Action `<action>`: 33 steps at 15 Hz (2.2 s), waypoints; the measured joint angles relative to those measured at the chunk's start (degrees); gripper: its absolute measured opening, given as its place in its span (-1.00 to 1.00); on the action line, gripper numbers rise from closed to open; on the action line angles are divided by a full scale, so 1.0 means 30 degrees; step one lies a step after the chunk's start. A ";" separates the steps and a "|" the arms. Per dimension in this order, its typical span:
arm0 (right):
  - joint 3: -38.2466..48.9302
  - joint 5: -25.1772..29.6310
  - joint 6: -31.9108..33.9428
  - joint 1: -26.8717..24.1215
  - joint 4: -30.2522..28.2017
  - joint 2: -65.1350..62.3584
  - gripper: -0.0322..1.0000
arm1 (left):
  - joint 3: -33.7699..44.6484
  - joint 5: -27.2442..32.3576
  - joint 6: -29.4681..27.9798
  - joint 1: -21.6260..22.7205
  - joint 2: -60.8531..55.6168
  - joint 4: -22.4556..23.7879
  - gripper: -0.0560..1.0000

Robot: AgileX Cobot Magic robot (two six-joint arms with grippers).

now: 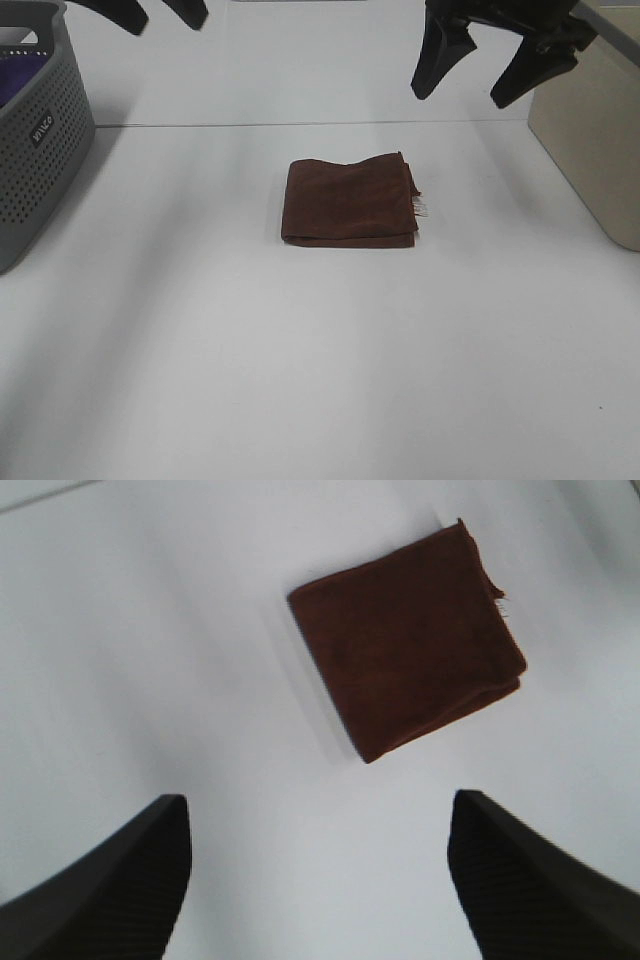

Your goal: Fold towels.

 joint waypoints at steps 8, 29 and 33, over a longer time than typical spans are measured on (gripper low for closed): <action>0.7525 0.0153 0.3686 0.2960 -0.4813 -0.7754 0.81 | 0.9874 0.0210 -0.3228 0.0000 -1.1707 0.6360 0.38; 2.3988 -0.2750 0.0707 0.2960 -0.4412 -3.0825 0.81 | 2.9278 -0.2903 0.0038 0.0000 -3.0329 0.4163 0.38; 2.3988 -0.2750 0.0573 0.2960 -0.4221 -3.0921 0.81 | 2.9278 -0.2903 0.0363 0.0000 -3.0329 0.3973 0.38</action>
